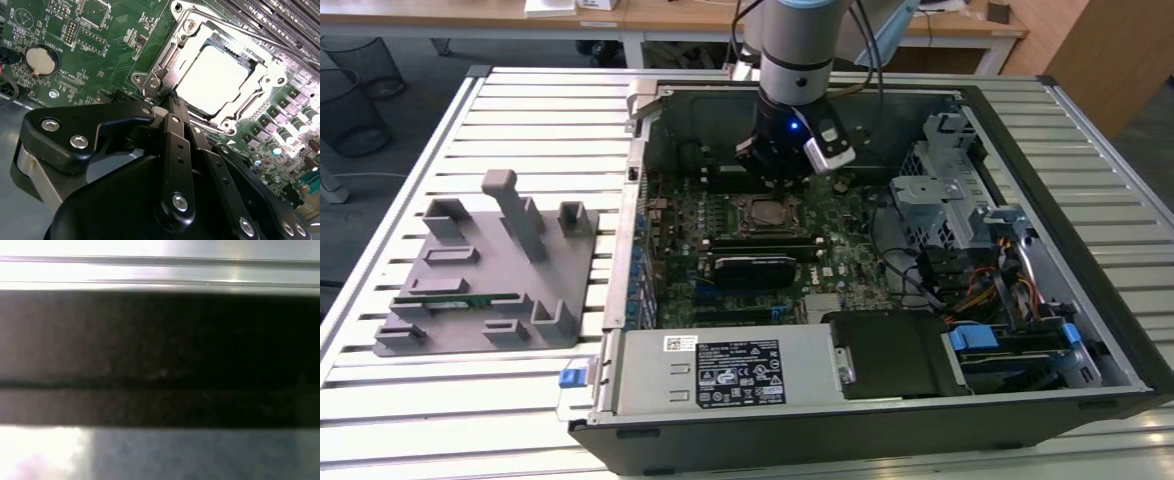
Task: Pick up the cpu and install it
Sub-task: 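Install the first cpu locking lever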
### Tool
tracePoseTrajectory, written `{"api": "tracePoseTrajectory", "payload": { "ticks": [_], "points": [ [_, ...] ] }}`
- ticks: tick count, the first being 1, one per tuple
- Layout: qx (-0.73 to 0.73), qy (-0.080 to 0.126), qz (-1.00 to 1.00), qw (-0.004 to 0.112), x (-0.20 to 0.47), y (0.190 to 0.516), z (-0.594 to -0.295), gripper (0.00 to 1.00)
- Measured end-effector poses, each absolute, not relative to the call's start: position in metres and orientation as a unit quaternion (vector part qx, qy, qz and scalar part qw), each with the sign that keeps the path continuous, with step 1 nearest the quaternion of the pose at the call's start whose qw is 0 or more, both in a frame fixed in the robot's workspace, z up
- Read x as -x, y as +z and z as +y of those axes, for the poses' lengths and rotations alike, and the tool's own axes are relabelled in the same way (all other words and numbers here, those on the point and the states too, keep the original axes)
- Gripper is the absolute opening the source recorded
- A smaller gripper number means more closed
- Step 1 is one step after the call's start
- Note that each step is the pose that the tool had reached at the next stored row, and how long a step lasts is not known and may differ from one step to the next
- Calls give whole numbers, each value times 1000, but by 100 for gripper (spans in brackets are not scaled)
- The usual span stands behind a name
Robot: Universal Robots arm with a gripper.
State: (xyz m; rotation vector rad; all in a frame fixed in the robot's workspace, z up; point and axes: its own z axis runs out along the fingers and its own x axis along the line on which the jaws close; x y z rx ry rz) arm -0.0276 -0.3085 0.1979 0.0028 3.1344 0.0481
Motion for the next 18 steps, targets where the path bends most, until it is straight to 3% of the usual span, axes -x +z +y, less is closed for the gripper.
{"api": "tracePoseTrajectory", "payload": {
  "ticks": [18],
  "points": [
    [-1,10,1000,4,26,199,-308,11]
  ]
}}
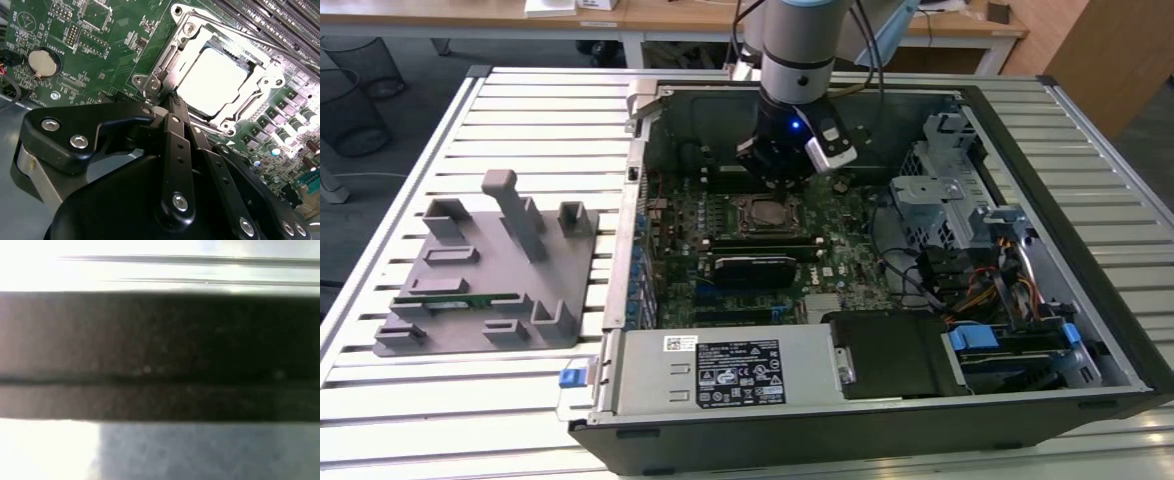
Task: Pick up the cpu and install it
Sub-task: 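Install the first cpu locking lever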
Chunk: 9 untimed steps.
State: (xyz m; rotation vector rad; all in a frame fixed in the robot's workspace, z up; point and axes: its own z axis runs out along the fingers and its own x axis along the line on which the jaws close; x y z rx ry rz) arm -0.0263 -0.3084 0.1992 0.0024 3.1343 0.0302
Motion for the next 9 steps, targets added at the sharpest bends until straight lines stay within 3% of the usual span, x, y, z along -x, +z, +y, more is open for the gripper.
{"api": "tracePoseTrajectory", "payload": {
  "ticks": [9],
  "points": [
    [-1,5,1000,3,25,196,-308,11]
  ]
}}
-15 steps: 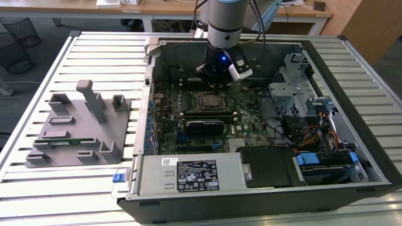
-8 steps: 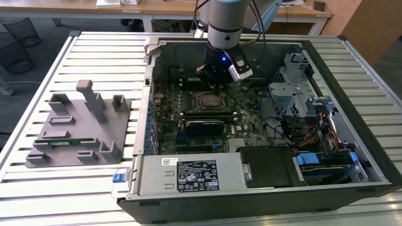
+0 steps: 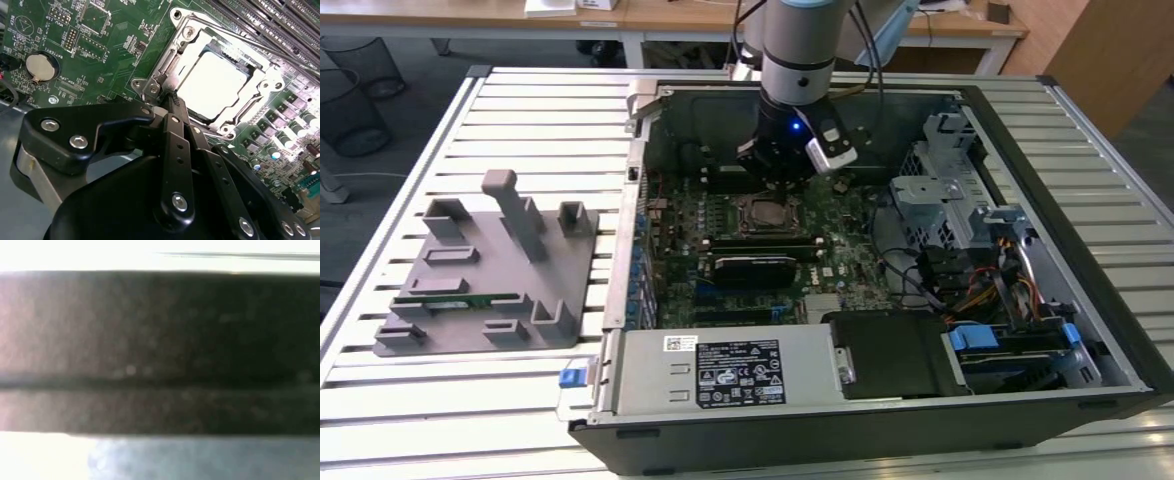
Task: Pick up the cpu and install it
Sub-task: 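Install the first cpu locking lever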
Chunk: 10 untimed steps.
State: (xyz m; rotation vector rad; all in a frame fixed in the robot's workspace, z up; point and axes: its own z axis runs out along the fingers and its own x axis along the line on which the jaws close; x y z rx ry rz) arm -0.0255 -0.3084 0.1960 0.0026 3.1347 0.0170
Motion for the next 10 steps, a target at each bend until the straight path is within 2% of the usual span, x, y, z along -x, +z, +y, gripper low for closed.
{"api": "tracePoseTrajectory", "payload": {
  "ticks": [10],
  "points": [
    [-1,6,1000,3,25,205,-310,11]
  ]
}}
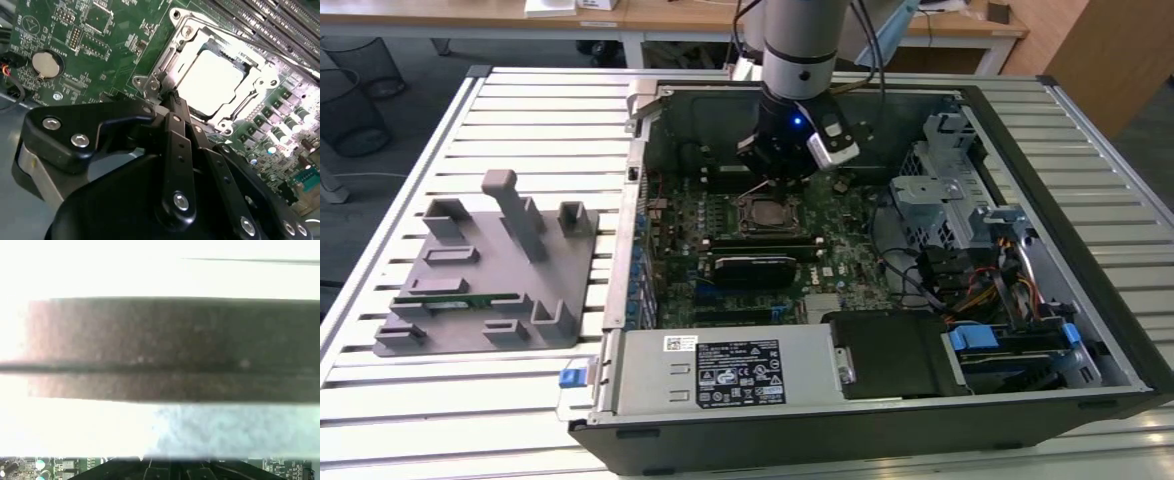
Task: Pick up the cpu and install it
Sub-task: 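Install the first cpu locking lever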
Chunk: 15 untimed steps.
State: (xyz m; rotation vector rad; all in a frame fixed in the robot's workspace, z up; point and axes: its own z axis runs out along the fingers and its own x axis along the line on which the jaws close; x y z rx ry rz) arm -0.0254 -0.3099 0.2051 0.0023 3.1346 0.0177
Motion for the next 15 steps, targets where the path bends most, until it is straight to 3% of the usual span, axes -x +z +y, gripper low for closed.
{"api": "tracePoseTrajectory", "payload": {
  "ticks": [15],
  "points": [
    [-1,12,1000,6,35,216,-322,11]
  ]
}}
